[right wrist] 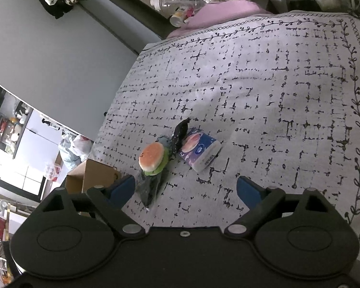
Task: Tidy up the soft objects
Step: 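Grasp the small white plastic bag with the left gripper while the right grasps the tissue pack, then lift the white bag with the left gripper while the right carries the tissue pack toward the box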
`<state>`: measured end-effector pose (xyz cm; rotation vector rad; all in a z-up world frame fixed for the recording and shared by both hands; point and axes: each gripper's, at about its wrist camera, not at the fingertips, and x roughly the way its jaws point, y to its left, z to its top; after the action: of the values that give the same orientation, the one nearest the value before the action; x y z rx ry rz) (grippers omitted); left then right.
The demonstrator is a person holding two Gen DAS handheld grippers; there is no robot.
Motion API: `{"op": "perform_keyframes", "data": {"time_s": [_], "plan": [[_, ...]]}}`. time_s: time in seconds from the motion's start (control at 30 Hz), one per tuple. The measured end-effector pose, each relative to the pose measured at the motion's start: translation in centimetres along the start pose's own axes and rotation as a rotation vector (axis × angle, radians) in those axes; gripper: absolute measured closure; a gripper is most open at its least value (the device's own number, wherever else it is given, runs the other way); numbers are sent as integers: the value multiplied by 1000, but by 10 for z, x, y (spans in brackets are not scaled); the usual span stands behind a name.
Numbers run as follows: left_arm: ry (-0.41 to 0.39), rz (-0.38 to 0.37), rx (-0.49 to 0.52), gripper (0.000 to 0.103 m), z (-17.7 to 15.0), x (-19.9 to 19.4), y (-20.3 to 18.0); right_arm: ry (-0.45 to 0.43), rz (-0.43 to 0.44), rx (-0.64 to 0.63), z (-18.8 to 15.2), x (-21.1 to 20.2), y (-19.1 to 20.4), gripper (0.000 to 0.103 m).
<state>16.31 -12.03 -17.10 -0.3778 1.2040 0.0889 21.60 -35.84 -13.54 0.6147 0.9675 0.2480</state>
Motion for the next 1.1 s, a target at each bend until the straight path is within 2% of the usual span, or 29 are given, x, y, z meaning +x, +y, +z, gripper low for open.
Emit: {"op": "perform_keyframes", "data": {"time_s": [0.13,0.2,0.33,0.37,0.47,0.63,0.93,1.1], "plan": [[33,4,0,28,-2,15,-2,16,4,7,4,10,-2,12],[49,2,1,31,-3,21,-2,20,7,9,5,14,-3,16],[87,12,-5,53,-5,35,1,43,38,34,9,25,-6,26],[86,19,-7,56,-5,37,1,48,44,44,10,29,-8,26],[65,7,13,56,-3,36,1,48,50,70,12,37,-11,29],[35,19,0,56,8,34,4,80,62,140,16,59,-21,46],[15,22,10,56,25,36,3,99,86,310,18,85,-48,51],[11,10,5,56,32,36,3,107,90,351,18,96,-53,55]]}}
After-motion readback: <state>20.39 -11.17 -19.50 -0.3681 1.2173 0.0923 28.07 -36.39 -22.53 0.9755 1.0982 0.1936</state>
